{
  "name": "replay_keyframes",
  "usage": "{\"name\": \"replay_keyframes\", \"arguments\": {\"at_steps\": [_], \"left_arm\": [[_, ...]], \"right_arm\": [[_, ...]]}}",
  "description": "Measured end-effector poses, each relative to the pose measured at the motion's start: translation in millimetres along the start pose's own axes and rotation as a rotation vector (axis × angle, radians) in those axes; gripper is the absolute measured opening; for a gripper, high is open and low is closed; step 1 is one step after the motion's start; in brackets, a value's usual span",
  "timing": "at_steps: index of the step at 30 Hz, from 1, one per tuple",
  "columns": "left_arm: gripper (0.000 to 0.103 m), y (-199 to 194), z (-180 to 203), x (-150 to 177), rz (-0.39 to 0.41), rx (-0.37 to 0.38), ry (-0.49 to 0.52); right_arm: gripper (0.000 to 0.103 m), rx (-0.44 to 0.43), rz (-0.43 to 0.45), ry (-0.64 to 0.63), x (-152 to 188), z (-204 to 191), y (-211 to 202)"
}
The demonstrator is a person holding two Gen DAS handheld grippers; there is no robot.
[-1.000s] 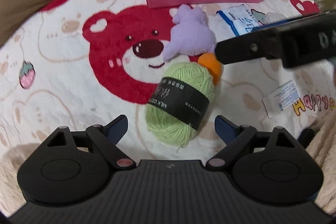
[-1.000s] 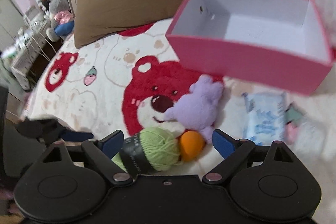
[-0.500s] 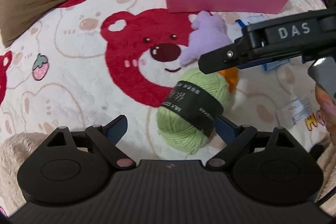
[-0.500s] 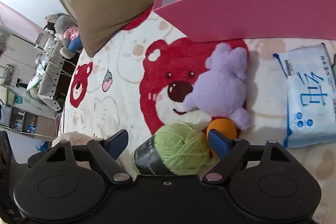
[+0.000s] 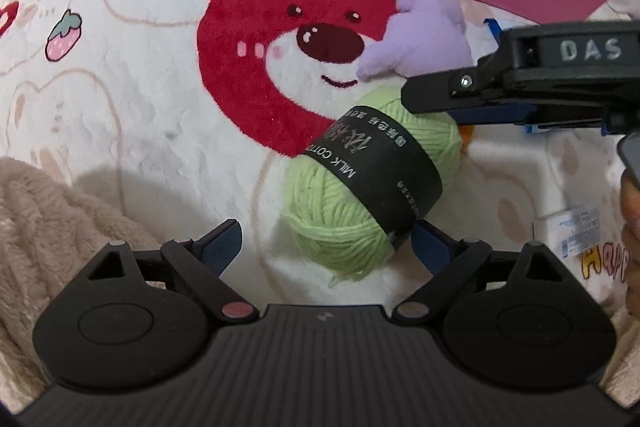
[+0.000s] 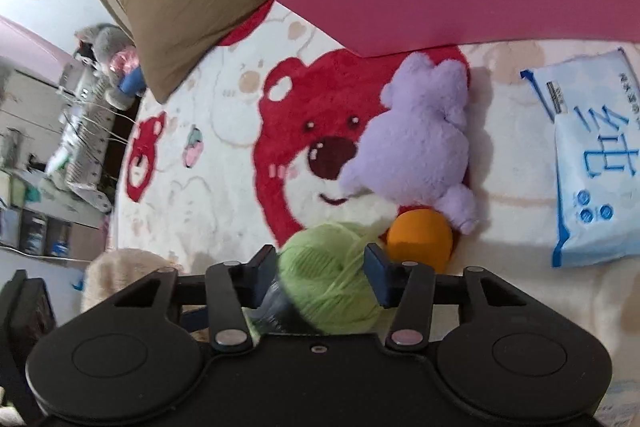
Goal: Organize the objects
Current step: 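Reach the right gripper to the green yarn ball and close on it, then lift the green yarn ball with the right gripper toward the pink box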
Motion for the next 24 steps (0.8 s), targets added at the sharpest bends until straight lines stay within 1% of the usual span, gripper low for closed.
{"name": "replay_keyframes", "arguments": {"at_steps": [2, 3, 4, 6, 7, 8, 11, 14, 17, 24], "left_arm": [[0.091, -1.8, 0.5, 1.9, 0.041, -0.014, 0.003], [0.087, -3.4, 0.4, 1.8, 0.059, -0.007, 0.003], [0.083, -4.6, 0.7, 2.9, 0.076, 0.005, 0.003], [0.062, -3.4, 2.0, 3.8, 0.075, 0.045, 0.001], [0.06, -1.5, 2.8, 4.6, 0.067, 0.064, -0.015], [0.059, -0.2, 4.4, 6.2, 0.075, 0.065, -0.024], [0.057, -0.4, 12.1, 12.6, 0.128, 0.052, 0.031], [0.057, -3.6, 14.0, 16.4, 0.17, 0.065, 0.049], [0.057, -4.9, 13.0, 17.5, 0.197, 0.085, 0.057], [0.057, -9.7, -5.6, 19.4, 0.25, 0.192, -0.021]], "right_arm": [[0.056, 0.033, -0.005, -0.016, -1.0, 2.6, 5.6], [0.056, 0.048, -0.003, -0.015, -1.7, 4.2, 7.9], [0.056, 0.041, -0.001, -0.013, -2.1, 5.7, 8.7], [0.055, 0.026, -0.005, -0.023, -1.7, 4.5, 8.3], [0.051, 0.02, -0.015, -0.048, -0.3, 1.8, 8.6], [0.048, 0.008, -0.032, -0.059, 1.6, 0.3, 9.7], [0.048, -0.005, -0.046, -0.035, 5.1, 5.4, 11.4], [0.048, -0.035, -0.074, 0.031, 5.8, 15.8, 13.2], [0.048, -0.044, -0.08, 0.047, 7.8, 17.1, 13.0], [0.048, -0.049, -0.061, 0.012, 12.2, 10.8, 11.9]]}}
Point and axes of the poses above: each gripper's, at about its wrist camera, not at the fingertips, and y roughly the way its jaws point, z to its right, x to its underside, the point moved 1 cm from there along y, roughly the way its jaws point, and after that the axes turned 11 degrees about x, right-handed, at the moved point
